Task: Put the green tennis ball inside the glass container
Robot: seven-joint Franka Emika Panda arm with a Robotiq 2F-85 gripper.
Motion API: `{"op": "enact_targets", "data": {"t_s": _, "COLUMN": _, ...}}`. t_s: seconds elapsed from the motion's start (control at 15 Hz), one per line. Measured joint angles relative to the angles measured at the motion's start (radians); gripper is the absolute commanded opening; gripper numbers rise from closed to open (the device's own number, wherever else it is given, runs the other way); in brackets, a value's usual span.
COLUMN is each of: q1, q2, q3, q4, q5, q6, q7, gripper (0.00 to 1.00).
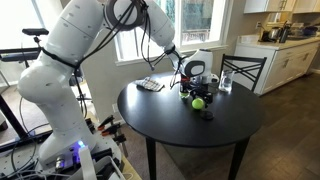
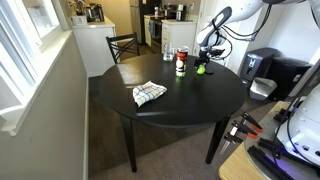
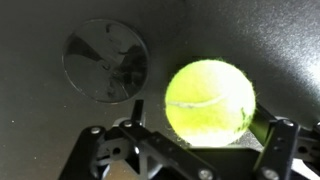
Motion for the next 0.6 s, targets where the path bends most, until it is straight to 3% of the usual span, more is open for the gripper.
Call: {"op": "enact_targets", "data": {"t_s": 0.6, "q1": -0.003, "q2": 0.003, "q3": 0.013, "q4": 0.016, "q5": 0.000, "q6": -0.001, "q7": 0.000, "gripper": 1.00}}
